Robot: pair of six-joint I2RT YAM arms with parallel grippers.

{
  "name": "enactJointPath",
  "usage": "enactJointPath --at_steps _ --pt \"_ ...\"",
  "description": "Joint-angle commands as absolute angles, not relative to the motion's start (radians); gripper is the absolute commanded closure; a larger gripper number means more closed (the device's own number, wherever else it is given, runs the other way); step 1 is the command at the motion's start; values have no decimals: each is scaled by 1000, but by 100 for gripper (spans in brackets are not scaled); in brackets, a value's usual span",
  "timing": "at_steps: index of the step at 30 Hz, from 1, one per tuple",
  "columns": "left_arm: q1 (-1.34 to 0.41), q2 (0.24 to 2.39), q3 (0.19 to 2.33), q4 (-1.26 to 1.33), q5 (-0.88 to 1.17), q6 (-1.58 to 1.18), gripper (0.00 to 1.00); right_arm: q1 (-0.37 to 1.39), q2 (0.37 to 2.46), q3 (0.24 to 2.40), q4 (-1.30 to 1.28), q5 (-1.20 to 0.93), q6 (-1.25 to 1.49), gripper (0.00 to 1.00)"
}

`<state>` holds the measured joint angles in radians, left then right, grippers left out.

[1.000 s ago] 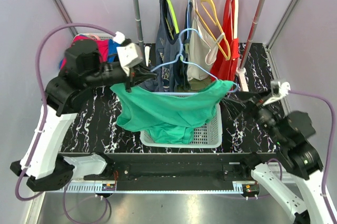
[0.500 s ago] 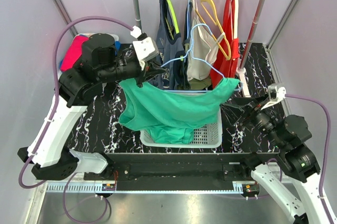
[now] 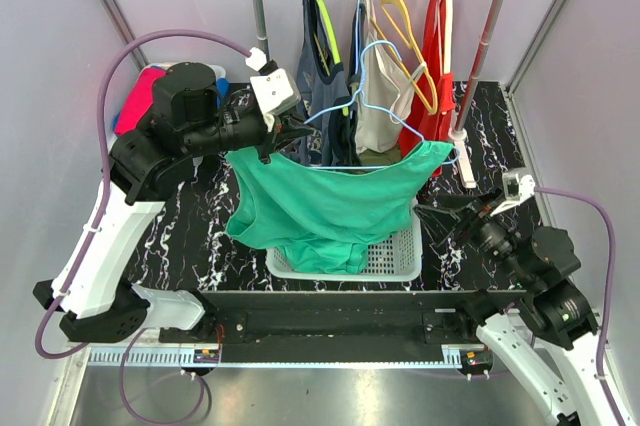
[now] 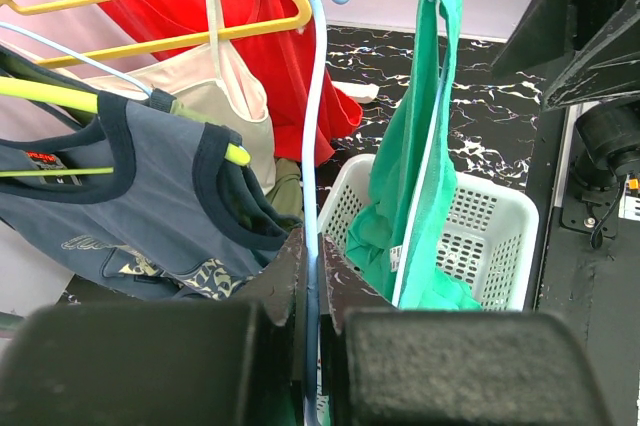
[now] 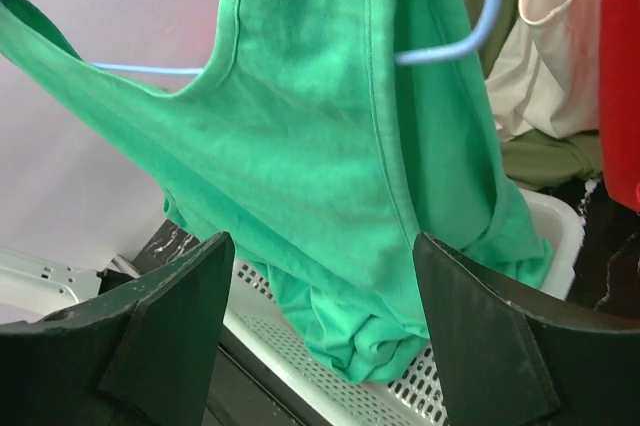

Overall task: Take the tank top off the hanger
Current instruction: Pick up the hanger from the bin, then remove the tank top from the hanger.

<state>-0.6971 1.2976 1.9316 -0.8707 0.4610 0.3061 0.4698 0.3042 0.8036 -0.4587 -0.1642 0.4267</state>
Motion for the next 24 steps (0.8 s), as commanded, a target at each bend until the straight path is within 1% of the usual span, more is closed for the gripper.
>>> enactJointPath --at_steps 1,10,14,15,17,18,19,21,22,24 --pt "-701 1290 1971 -799 462 304 100 476 380 808 -307 -213 440 19" --pt "-701 1273 1948 -799 459 311 100 476 491 807 -180 -236 439 21" --pt "-701 1273 1942 -801 457 316 100 477 532 822 -150 -250 436 26" --pt "-703 1273 1941 -801 459 318 100 476 538 825 -143 -255 436 30" --pt "-701 1273 1937 -801 459 318 100 476 551 831 -137 -259 431 33" --pt "-701 1273 1936 -802 460 316 100 476 555 833 -129 -262 431 39" --pt "-701 1272 1934 -802 460 318 100 477 558 834 -126 -267 433 42" --pt "-701 1269 1927 -802 457 322 100 477 566 838 -121 -278 431 53" --pt "-701 1267 1924 -805 454 325 100 476 568 842 -120 -278 434 66" --pt "-701 1262 1918 -807 451 328 100 476 566 845 -126 -269 433 80"
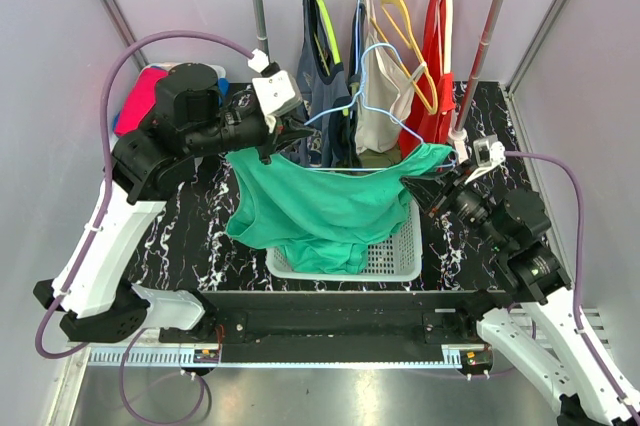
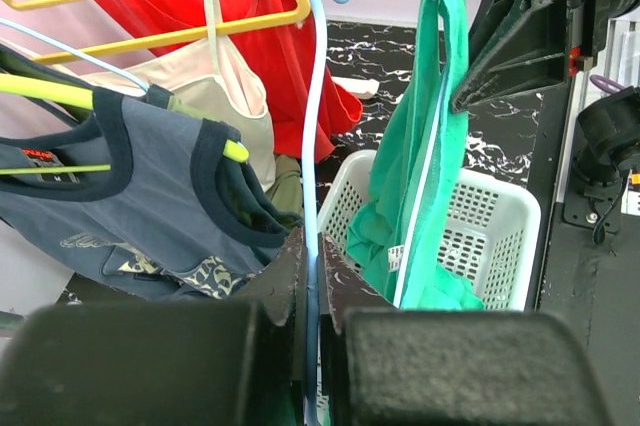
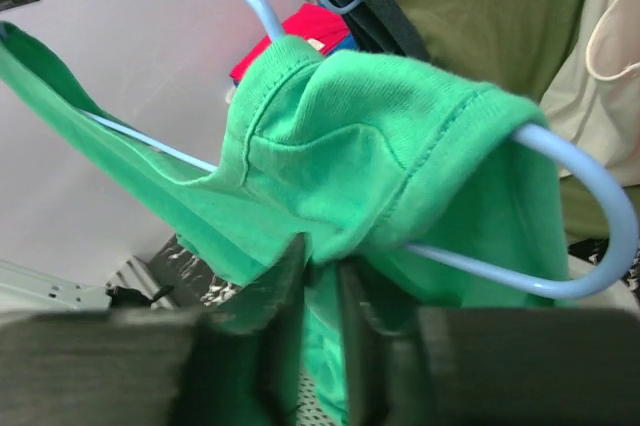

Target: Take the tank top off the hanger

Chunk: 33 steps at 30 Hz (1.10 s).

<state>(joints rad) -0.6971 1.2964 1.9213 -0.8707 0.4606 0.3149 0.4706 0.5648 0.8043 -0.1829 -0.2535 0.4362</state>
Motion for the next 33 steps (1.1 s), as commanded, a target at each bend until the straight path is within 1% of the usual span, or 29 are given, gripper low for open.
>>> enactJointPath --at_steps 1,2,3,8,13,17,23,26,33 --pt "-701 1258 1916 -808 448 331 100 476 563 848 -130 -264 430 94" --pt "-701 1256 1911 -808 448 331 100 476 552 851 -136 -258 426 99" --pt "-703 1256 1908 -811 445 336 100 476 546 856 -155 -246 423 100" --pt "-703 1233 1887 -822 414 367 100 476 465 890 -262 -144 384 100" --pt "-701 1192 1852 -841 396 405 100 476 390 933 -411 64 339 100" --pt "-701 1163 1829 -853 385 417 100 476 391 945 -489 239 325 100" --pt "-701 1117 1815 -870 351 439 100 477 416 948 -549 354 348 100" --pt "-701 1095 1824 -871 316 445 100 476 428 945 -586 362 353 100" --pt "-699 1097 1874 -867 339 423 100 476 407 907 -634 331 380 100"
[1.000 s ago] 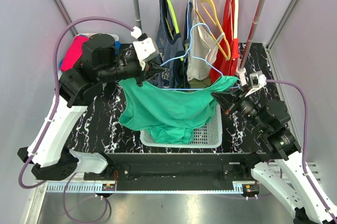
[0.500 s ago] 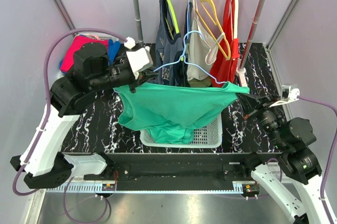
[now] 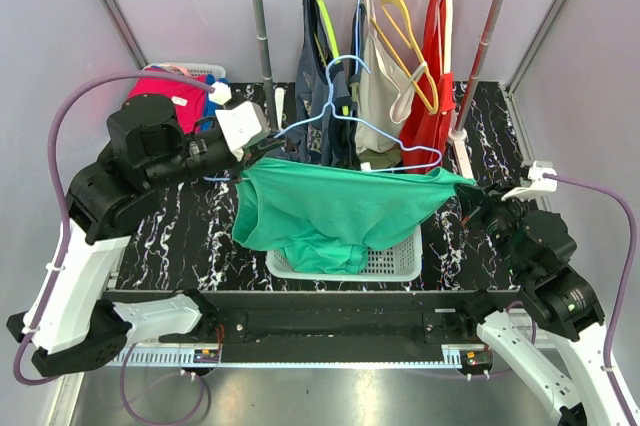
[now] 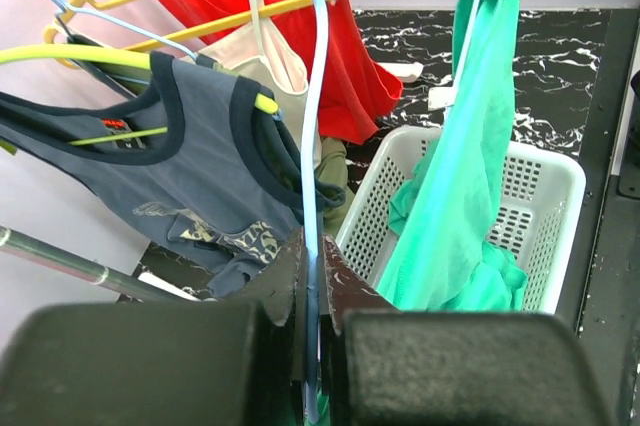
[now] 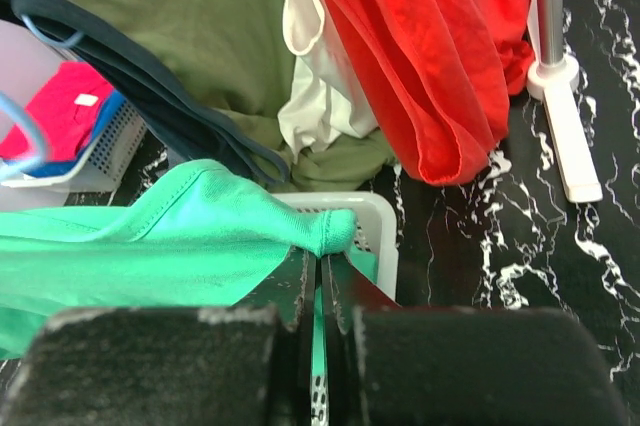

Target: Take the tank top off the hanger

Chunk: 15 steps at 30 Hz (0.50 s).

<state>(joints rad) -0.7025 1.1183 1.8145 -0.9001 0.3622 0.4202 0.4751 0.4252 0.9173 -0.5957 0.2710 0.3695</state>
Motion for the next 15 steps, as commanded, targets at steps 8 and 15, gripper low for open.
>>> enactJointPath --at_steps 8,15 --pt "-712 1202 2040 -804 409 341 100 476 406 984 -589 279 357 100" --pt "-765 1354 2264 -649 452 134 100 476 456 1101 -560 193 413 100"
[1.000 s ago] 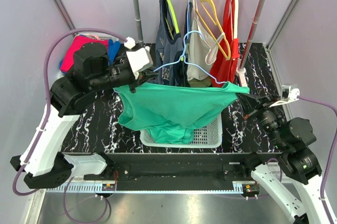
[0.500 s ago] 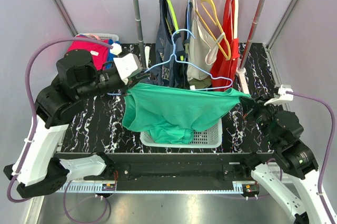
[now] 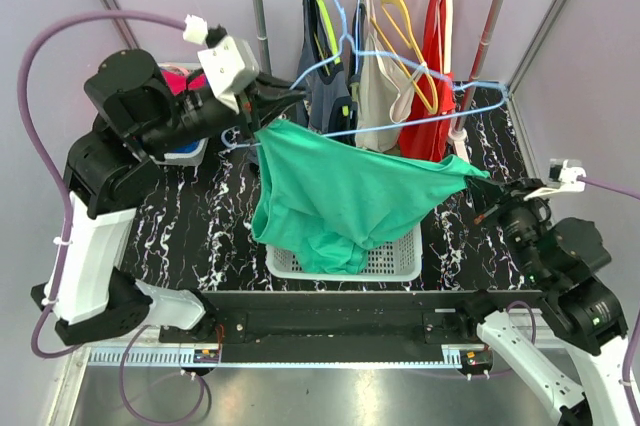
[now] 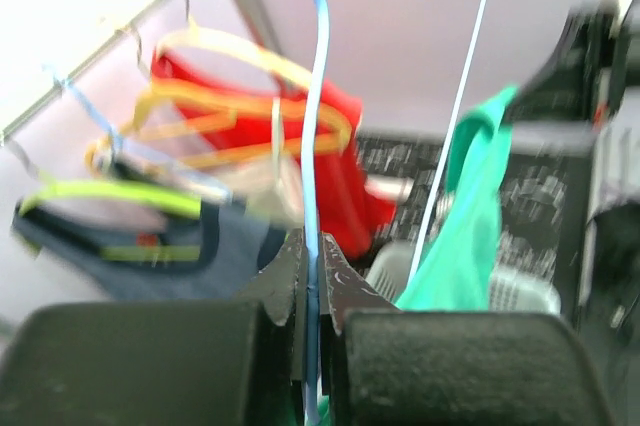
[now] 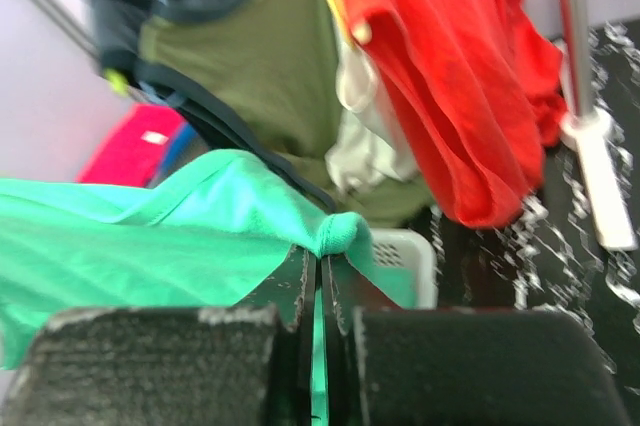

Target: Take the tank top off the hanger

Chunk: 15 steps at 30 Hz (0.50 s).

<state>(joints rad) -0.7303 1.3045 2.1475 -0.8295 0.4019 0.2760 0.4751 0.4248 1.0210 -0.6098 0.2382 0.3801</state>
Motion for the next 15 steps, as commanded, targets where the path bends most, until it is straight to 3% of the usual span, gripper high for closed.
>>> enactJointPath --at_steps 1,7,15 --pt "-779 1374 2291 -640 453 99 100 477 463 1109 -537 157 438 100" --pt "-891 1468 2345 -600 423 97 100 476 546 1069 -399 -99 548 100" --pt "-899 1489 2382 -563 416 74 100 476 506 867 -356 -51 554 95"
